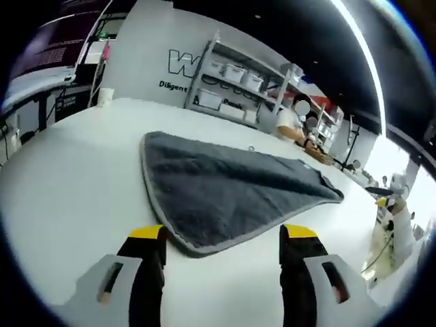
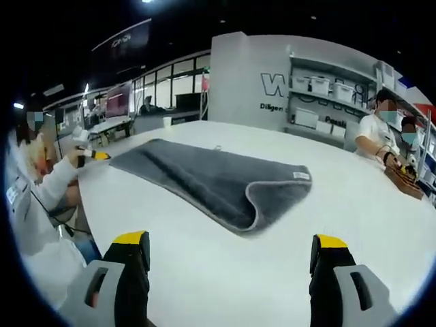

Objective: Open the folded towel by lifting each exposed corner and separating the folded layers until the towel lies flat within the target outline without major curled edges

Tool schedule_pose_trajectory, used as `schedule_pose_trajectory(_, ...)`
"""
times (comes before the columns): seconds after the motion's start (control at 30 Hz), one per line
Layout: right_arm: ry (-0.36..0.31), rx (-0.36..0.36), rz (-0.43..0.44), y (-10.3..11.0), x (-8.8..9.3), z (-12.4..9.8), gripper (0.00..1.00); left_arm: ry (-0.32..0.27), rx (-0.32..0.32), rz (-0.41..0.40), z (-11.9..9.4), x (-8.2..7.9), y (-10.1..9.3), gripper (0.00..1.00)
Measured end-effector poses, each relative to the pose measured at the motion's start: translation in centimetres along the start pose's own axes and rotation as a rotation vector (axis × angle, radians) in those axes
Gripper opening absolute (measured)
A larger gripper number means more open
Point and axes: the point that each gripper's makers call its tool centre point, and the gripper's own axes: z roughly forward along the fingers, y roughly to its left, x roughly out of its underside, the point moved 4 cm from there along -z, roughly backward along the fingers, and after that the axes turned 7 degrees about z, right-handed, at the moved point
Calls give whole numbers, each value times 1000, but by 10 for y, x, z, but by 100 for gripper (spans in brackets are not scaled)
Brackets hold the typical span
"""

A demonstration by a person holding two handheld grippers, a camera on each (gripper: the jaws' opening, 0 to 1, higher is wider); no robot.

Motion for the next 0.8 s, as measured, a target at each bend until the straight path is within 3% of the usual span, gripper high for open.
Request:
schedule_pose_trajectory(0.23,2,8,6,1,2,3,99,44,-49,-6,4,6,10,48)
schedule_pose_trajectory(0.4,14,29,-16,0,2,13,99,96,-52,85,9,11,11,26)
schedule_pose_trajectory(0.5,20,24,-18,0,0,20,99,100,-62,133,13,10,11,20)
schedule_pose_trajectory(0.63,21,12,-18,4,-3,28,98,111,-3,146,11,9,5,3)
schedule_pose_trajectory(0.8,20,5,-27,8,-6,33,98,130,43,110,-2,8,5,2)
